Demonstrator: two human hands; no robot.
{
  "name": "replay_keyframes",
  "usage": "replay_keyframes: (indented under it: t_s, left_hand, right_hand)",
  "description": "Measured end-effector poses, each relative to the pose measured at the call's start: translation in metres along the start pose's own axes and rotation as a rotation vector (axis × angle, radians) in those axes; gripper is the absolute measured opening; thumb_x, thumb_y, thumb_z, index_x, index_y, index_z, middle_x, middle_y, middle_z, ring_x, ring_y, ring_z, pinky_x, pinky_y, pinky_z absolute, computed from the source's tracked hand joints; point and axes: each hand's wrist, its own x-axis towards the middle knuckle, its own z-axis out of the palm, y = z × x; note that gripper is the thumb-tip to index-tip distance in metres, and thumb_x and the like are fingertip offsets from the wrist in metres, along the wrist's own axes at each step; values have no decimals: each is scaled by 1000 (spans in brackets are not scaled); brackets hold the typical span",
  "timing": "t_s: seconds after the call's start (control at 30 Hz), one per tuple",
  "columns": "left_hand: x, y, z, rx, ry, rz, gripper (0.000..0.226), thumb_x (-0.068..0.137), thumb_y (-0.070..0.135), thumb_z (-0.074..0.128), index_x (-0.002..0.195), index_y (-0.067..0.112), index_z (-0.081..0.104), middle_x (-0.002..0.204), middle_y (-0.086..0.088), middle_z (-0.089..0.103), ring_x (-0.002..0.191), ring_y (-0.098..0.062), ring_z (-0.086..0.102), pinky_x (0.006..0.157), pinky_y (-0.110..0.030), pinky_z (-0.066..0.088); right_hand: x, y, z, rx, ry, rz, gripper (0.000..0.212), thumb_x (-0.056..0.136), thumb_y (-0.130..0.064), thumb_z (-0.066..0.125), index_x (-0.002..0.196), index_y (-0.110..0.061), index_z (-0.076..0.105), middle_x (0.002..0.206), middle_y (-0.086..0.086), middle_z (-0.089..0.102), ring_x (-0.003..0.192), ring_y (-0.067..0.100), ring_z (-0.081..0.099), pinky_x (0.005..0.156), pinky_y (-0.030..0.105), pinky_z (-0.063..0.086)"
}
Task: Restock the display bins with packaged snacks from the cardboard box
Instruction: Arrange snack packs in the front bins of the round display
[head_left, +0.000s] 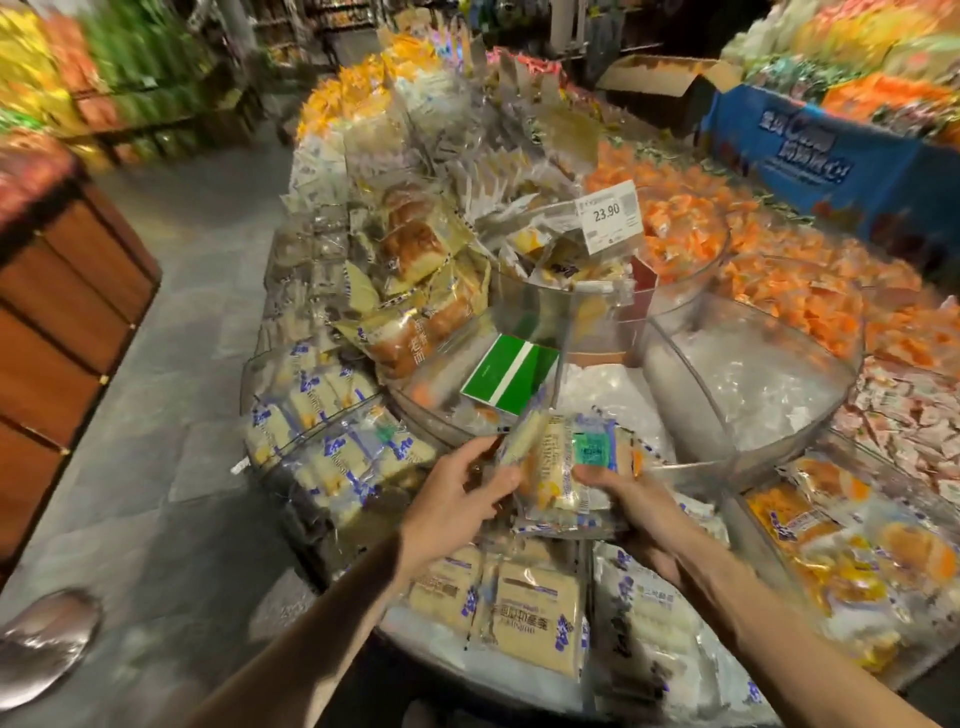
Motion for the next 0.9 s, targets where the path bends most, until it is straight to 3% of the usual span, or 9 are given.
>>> replay_keyframes:
  t_s: [0.07, 0.17, 0.27, 0.37, 0.5, 0.63, 0.7, 0.8, 0.9]
  left_hand:
    - [2, -14, -27, -67, 66, 7, 28, 98, 31, 58, 123, 41, 49, 119, 11, 63, 96, -2, 66, 83, -24, 57]
    - [16, -35, -78, -213, 139, 29, 11, 104, 19, 48, 112, 26, 52, 87, 5, 68, 63, -8, 60, 68, -28, 52]
    - [44, -65, -144, -218, 129, -74, 9, 102, 20, 52, 105, 14, 58, 71, 4, 64, 57, -8, 58, 74, -37, 51]
    - [74, -91, -211, -200, 70, -216, 2, 100, 23, 57, 99, 22, 58, 96, 1, 63, 76, -14, 61, 70, -36, 52]
    - [105, -122, -268, 200, -236, -304, 22, 103, 32, 53, 123, 22, 53, 102, 10, 54, 83, -8, 56, 63, -16, 46]
    - [134, -137, -264, 424, -439, -194, 28, 102, 28, 54, 119, 7, 60, 116, -6, 65, 99, -13, 58, 73, -18, 48]
    - [145, -142, -241, 483, -434, -114, 27, 100, 34, 57, 114, 12, 63, 115, -4, 66, 105, -15, 59, 87, -32, 50]
    - [163, -133, -229, 688, -238, 71, 39, 99, 42, 54, 134, 24, 56, 123, 1, 64, 111, -19, 60, 91, -34, 49]
    - [191, -126, -243, 849, -204, 192, 38, 104, 17, 46, 141, 24, 52, 137, 1, 56, 117, -20, 57, 97, -37, 48]
  right_hand:
    - [10, 4, 21, -56, -11, 36, 96, 61, -24, 94, 142, -7, 44, 118, 15, 72, 101, 28, 73, 74, 38, 62]
    - [27, 5, 51, -198, 45, 10, 47, 84, -17, 77, 122, 0, 56, 74, 5, 76, 49, 9, 67, 47, 19, 52]
    - [52, 16, 75, -365, 144, 1, 75, 64, -43, 88, 125, -10, 60, 94, 7, 78, 82, 38, 70, 83, 45, 57]
    - [72, 34, 103, -305, 226, -10, 79, 59, -41, 89, 127, -14, 59, 105, 16, 75, 93, 46, 67, 82, 49, 58]
    - [79, 50, 136, -244, 355, 29, 86, 59, -37, 89, 125, 4, 53, 64, 13, 63, 41, 17, 52, 38, 23, 44]
    - [78, 58, 162, -137, 390, -19, 75, 57, -30, 94, 114, 2, 58, 69, 7, 70, 50, 17, 62, 42, 22, 51]
    - [75, 59, 171, -100, 410, -24, 36, 80, -10, 78, 108, 1, 60, 65, -1, 73, 51, 10, 67, 44, 20, 52]
    - [72, 60, 177, -81, 442, -3, 40, 79, -5, 78, 113, 7, 59, 73, 4, 76, 58, 14, 70, 48, 24, 56]
    - [67, 63, 184, -60, 481, 17, 39, 75, -1, 79, 106, 8, 57, 62, 2, 72, 50, 10, 66, 44, 20, 52]
